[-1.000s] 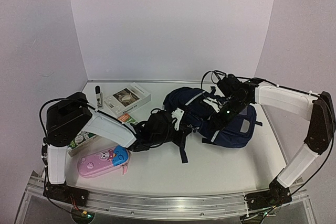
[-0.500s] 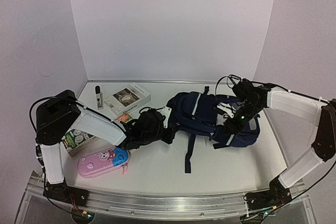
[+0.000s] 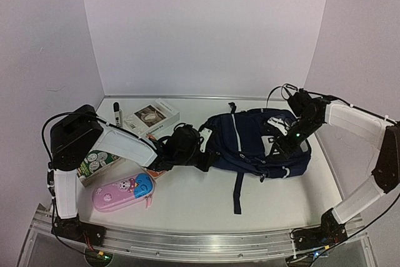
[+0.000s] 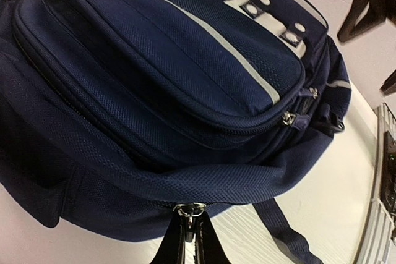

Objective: Pack the student bag
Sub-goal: Unzip the student bag at the center of the board.

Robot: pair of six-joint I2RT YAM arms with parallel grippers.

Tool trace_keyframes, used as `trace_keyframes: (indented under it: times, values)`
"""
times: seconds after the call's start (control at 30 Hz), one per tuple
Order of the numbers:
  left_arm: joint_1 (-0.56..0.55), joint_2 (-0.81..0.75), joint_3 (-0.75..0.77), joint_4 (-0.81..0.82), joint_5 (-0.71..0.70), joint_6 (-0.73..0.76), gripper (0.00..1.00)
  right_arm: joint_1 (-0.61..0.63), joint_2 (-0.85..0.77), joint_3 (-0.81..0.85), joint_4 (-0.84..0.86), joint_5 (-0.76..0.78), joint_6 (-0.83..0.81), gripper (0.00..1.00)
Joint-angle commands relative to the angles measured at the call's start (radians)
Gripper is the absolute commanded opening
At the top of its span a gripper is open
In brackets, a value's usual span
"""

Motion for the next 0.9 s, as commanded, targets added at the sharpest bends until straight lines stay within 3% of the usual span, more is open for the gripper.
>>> trace_keyframes:
  times: [0.0,0.17,0.4,0.73,0.87]
  values:
    - [-0.009,-0.002,0.052,0.039,0.106,-0.025,0.00,0.028,-0.003,0.099,0.008,-0.210,0.100,0.74]
    - [-0.011,-0.008,0.057,0.045,0.139,-0.038,0.00,0.109,0.050,0.118,0.113,-0.218,0.191,0.75]
    - [-0.012,-0.014,0.054,0.058,0.171,-0.054,0.00,0.205,0.111,0.067,0.315,-0.158,0.253,0.67]
    - [-0.012,-0.032,0.038,0.066,0.172,-0.082,0.00,0.260,0.213,0.054,0.391,-0.098,0.269,0.60]
    - [-0.010,-0.035,0.045,0.041,0.145,-0.092,0.00,0.267,0.232,0.016,0.411,-0.061,0.267,0.53]
